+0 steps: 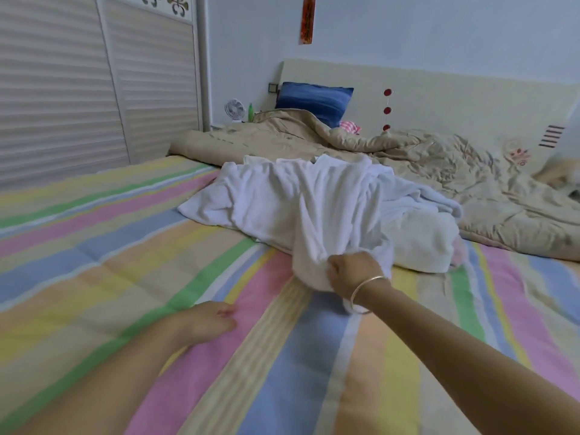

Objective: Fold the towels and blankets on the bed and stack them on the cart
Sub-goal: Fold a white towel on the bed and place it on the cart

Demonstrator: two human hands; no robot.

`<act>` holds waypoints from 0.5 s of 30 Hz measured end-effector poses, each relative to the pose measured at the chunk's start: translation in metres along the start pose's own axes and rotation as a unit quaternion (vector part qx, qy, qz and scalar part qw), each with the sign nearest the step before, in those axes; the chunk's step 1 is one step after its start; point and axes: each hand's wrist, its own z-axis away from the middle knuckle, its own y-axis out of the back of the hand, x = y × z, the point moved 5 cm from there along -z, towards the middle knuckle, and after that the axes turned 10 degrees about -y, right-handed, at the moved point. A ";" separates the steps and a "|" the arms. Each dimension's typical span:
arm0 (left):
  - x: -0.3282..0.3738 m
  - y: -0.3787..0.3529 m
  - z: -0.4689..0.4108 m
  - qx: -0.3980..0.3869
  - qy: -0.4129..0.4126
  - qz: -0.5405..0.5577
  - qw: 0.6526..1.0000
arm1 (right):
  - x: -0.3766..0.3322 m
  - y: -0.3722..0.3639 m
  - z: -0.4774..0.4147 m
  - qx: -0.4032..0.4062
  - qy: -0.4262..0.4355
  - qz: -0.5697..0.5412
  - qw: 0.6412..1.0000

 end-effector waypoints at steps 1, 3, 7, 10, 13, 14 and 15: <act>0.002 0.002 0.002 0.010 0.006 0.015 1.000 | -0.012 0.007 0.016 -0.048 0.012 -0.060 0.997; 0.013 0.005 0.015 0.052 0.022 0.108 0.993 | -0.029 0.017 0.054 -0.193 0.018 -0.174 0.965; 0.040 0.002 0.048 0.083 0.019 0.341 0.936 | -0.046 0.038 0.128 -0.448 0.041 -0.249 0.858; 0.054 -0.012 0.075 0.087 -0.010 0.341 0.936 | -0.051 0.046 0.161 -0.557 0.011 -0.287 0.779; 0.054 -0.018 0.101 0.147 0.032 0.287 0.946 | -0.051 0.055 0.160 -0.501 -0.044 -0.341 0.794; 0.054 -0.018 0.112 0.153 0.036 0.280 0.947 | -0.050 0.059 0.159 -0.449 -0.065 -0.368 0.811; 0.058 -0.017 0.121 0.144 0.036 0.274 0.950 | -0.048 0.061 0.154 -0.393 -0.082 -0.389 0.829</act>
